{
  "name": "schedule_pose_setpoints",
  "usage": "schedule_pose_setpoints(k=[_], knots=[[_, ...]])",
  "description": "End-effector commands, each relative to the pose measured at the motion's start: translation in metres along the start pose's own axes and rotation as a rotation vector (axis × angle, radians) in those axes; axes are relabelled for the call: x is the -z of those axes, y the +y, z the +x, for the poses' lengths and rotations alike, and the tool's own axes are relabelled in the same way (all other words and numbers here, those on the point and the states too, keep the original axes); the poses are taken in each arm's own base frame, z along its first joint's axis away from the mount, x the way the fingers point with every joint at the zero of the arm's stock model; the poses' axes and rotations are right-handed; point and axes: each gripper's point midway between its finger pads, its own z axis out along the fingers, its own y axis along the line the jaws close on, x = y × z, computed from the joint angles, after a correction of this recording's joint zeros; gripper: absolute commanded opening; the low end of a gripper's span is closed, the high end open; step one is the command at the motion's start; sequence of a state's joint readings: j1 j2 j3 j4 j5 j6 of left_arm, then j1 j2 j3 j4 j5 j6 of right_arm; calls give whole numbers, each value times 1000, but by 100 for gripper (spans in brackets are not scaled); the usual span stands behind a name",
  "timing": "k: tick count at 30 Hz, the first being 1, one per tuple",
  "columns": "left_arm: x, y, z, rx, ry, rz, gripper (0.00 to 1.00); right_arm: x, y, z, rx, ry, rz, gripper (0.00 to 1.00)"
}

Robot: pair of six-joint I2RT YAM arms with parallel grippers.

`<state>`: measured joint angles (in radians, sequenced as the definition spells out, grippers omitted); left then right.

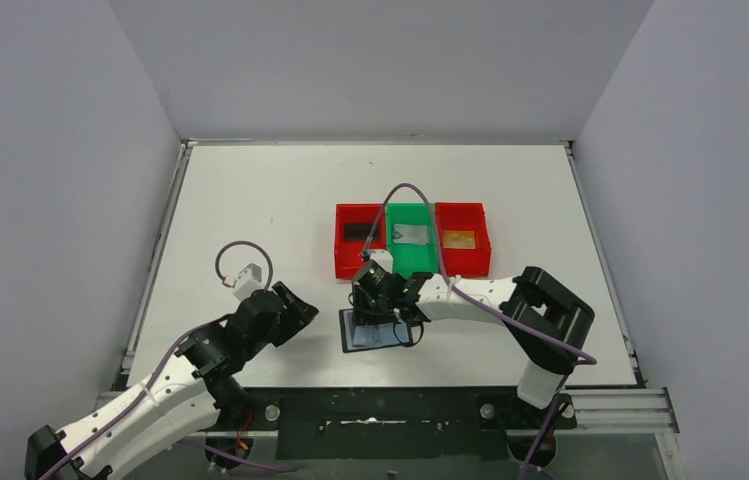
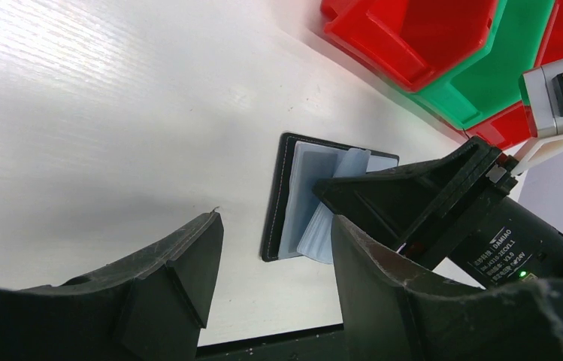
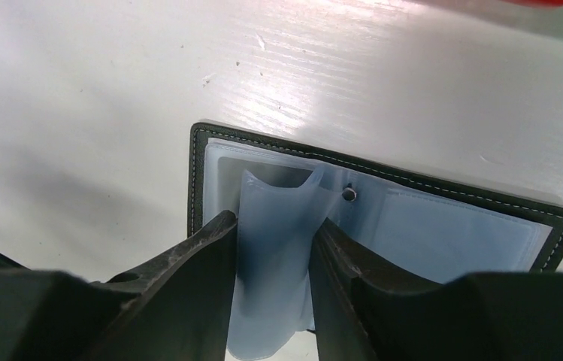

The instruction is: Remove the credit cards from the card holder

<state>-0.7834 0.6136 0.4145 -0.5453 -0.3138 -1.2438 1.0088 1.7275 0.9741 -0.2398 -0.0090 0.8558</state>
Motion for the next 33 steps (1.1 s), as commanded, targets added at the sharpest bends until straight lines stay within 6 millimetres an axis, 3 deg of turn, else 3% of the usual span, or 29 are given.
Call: schedule_pose_setpoints(k=[1,5,9,15,23,27,33], knots=[[-3,-18,-3,-2,-5,66,54,-2,-14,7,-16,2,39,36],[-6,-27,4,-26,30,103,55,4,-6,0,-29,-36,-31,32],[-7,-55,16,-68,102,220,55,14,7,-11,-92,-65,-179,32],[-14,-87,38,-81,212,355,55,20,2,-12,-241,-68,-350,32],[-32,-102,70,-82,364,418,55,26,-15,-12,-389,-101,-447,35],[-46,-98,88,-97,434,370,53,28,-24,-11,-422,-116,-444,37],[-53,-114,104,-103,482,420,50,29,-29,-12,-442,-125,-433,40]])
